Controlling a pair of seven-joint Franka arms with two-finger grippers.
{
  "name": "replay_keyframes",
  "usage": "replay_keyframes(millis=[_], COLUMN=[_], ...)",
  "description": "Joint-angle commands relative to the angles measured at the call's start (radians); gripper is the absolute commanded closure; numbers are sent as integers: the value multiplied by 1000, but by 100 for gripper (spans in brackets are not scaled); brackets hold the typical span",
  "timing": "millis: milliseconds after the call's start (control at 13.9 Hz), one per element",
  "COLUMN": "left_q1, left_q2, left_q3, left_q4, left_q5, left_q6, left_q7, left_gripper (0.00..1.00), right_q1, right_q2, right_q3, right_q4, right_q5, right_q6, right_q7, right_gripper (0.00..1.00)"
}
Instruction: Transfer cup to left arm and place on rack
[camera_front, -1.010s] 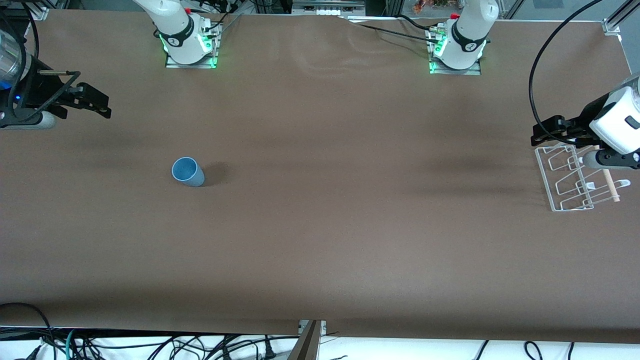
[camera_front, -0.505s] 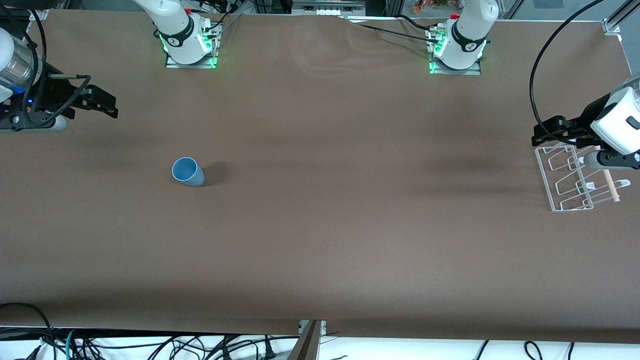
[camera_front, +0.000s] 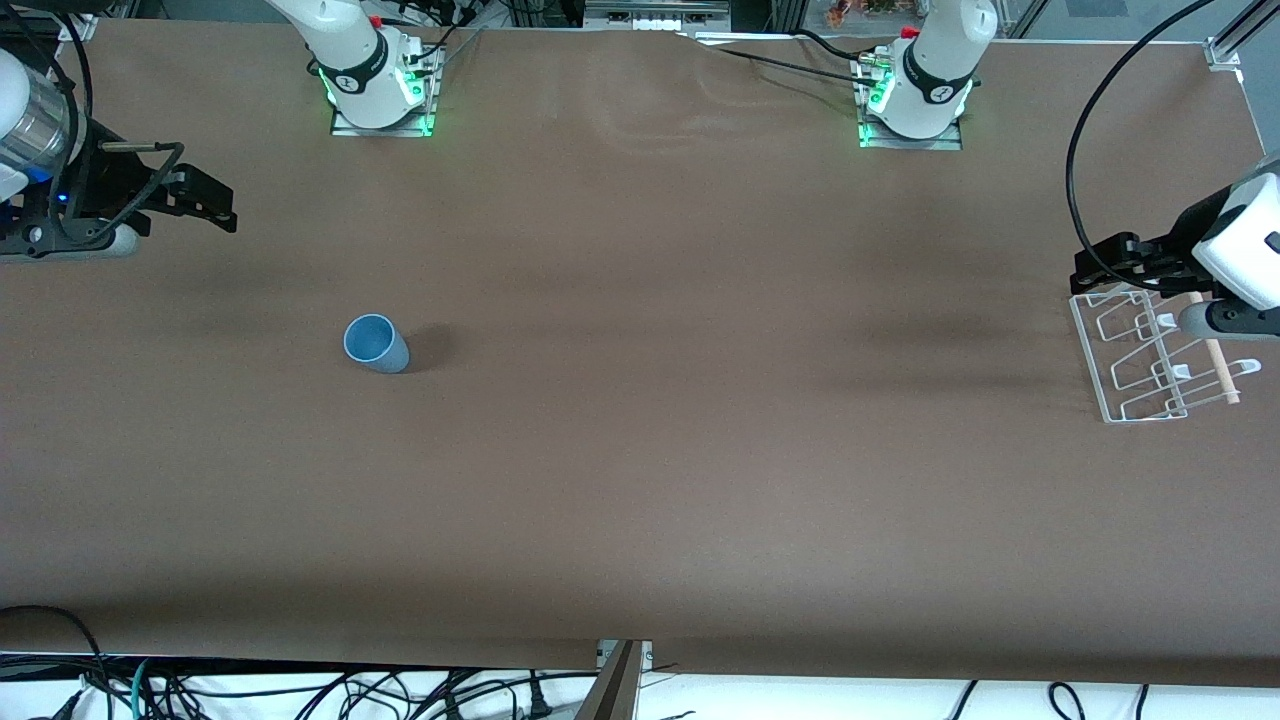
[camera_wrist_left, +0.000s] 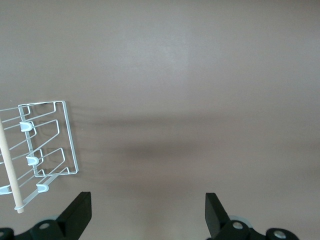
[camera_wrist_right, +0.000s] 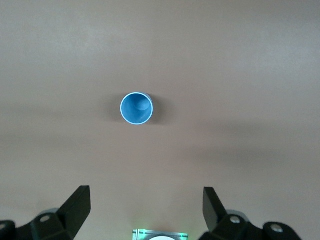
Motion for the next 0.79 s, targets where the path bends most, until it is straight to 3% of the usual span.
replay_keyframes(millis=[0, 433, 722], left_q1=[22, 16, -15], left_q2=[30, 30, 22], left_q3=[2, -3, -6], left_q4=[48, 56, 47], left_q5=[-21, -19, -18], left_q6=[-16, -20, -20], left_q7=[5, 4, 4], left_gripper=[0, 0, 0], right_q1=[-20, -21, -21], right_q2=[-20, -17, 21], right_q3=[13, 9, 0], right_q4=[-17, -32, -179], right_q5=[-4, -4, 8], right_q6=[-3, -1, 127], right_q7=[-83, -85, -84], right_gripper=[1, 1, 1])
